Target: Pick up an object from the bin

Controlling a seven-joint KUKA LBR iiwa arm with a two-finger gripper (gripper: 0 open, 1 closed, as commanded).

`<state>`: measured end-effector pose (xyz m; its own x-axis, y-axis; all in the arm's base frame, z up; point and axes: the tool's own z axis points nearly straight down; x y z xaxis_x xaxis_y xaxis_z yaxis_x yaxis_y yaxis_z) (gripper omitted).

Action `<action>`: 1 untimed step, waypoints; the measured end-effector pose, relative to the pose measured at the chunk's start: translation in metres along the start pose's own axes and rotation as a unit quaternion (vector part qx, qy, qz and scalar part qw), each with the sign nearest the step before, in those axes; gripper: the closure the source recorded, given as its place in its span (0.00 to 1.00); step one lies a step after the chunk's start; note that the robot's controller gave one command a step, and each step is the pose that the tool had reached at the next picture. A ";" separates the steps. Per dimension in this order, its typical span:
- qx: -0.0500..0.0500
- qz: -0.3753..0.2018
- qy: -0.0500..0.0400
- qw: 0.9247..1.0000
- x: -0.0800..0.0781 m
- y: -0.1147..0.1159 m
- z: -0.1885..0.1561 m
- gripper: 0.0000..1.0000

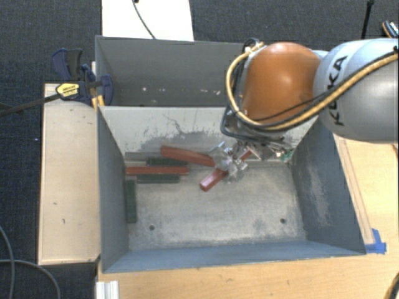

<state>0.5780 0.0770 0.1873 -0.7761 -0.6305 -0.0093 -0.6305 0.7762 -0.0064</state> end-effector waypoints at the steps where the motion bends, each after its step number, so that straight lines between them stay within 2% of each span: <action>1: 0.001 -0.023 -0.001 1.000 0.008 -0.008 -0.193 1.00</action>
Offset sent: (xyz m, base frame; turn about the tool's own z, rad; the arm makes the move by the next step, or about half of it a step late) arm -0.0049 -0.0115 0.1866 -0.0493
